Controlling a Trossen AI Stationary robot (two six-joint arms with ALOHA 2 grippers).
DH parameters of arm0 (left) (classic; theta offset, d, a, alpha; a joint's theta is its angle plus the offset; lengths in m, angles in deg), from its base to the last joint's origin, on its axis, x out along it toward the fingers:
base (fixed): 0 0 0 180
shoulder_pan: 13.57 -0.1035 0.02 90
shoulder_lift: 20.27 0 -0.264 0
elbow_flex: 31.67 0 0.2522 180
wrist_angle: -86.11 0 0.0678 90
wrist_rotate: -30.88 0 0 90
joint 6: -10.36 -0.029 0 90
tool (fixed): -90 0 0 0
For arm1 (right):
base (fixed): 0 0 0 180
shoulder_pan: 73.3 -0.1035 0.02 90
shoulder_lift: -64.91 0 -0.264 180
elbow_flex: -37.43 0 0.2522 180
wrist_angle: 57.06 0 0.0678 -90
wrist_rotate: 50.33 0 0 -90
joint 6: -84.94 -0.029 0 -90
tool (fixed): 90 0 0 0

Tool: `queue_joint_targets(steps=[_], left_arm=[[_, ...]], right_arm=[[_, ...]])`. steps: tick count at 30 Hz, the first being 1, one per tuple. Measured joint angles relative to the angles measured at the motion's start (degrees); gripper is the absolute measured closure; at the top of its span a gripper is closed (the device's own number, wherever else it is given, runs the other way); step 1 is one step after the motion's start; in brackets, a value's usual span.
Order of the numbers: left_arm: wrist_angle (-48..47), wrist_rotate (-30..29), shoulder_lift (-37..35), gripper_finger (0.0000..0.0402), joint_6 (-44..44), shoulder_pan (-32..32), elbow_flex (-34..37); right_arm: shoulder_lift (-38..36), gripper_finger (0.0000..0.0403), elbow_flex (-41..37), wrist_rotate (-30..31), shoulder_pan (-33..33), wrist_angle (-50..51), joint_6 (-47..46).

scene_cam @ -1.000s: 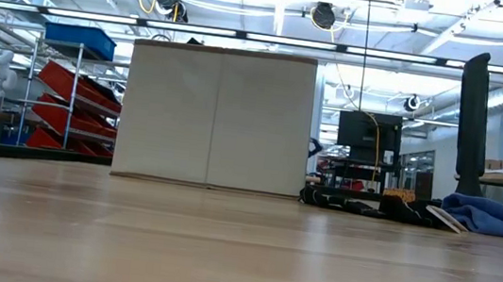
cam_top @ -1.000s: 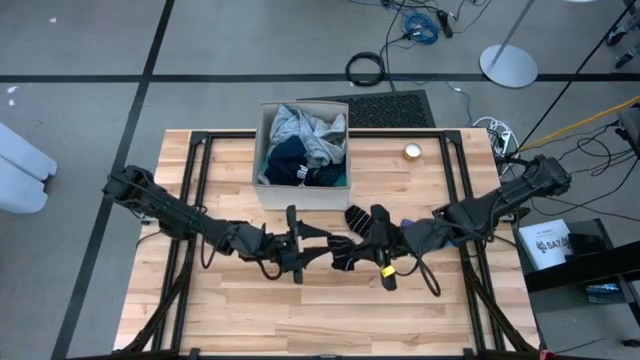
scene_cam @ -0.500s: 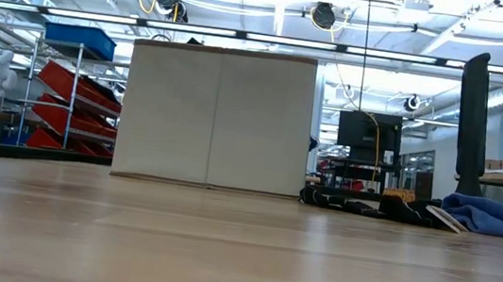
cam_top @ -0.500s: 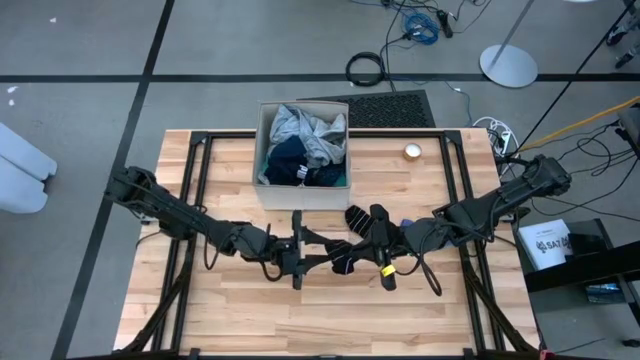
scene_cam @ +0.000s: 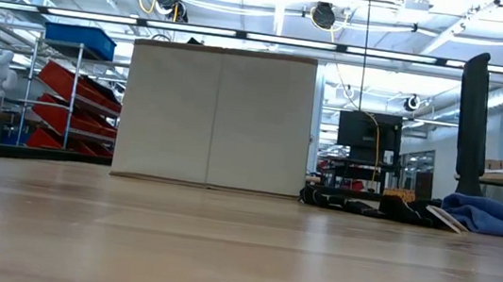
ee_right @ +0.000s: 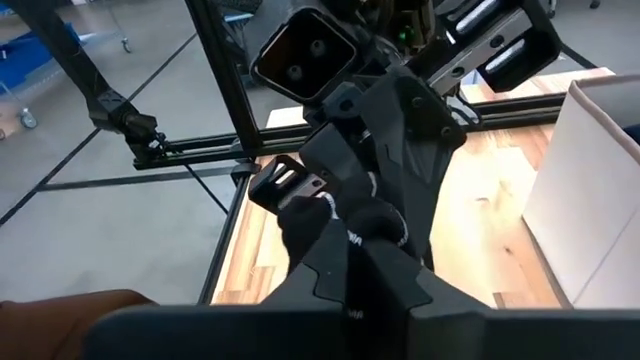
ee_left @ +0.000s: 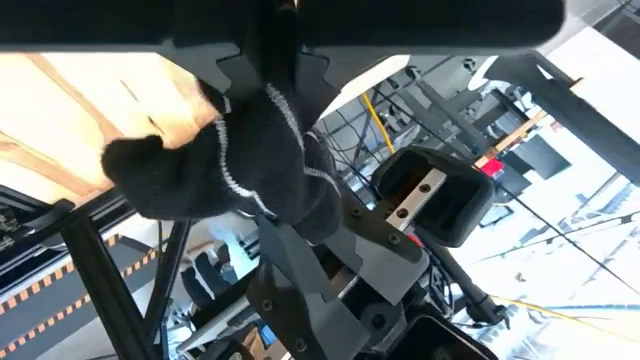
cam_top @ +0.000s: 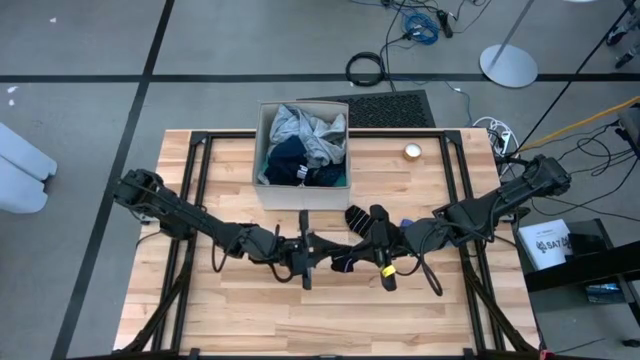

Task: Sort clothes
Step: Put the black sock into the white laundry organizer

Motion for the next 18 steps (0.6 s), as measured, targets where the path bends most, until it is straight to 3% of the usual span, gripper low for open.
queue_joint_targets(steps=[8,13,18], left_arm=[[-0.46,-1.00,-0.02,0.0397,-0.04,1.15,0.00],[-1.36,-6.17,-0.83,0.0399,-0.04,2.17,0.00],[-1.51,-14.12,-2.46,0.0400,-0.10,3.21,0.00]], right_arm=[[-1.17,0.0304,0.00,-1.15,0.00,2.08,4.40],[-5.49,0.0245,0.49,-0.75,0.04,9.68,2.37],[-9.73,0.0223,0.55,4.23,-1.81,19.41,-3.69]])
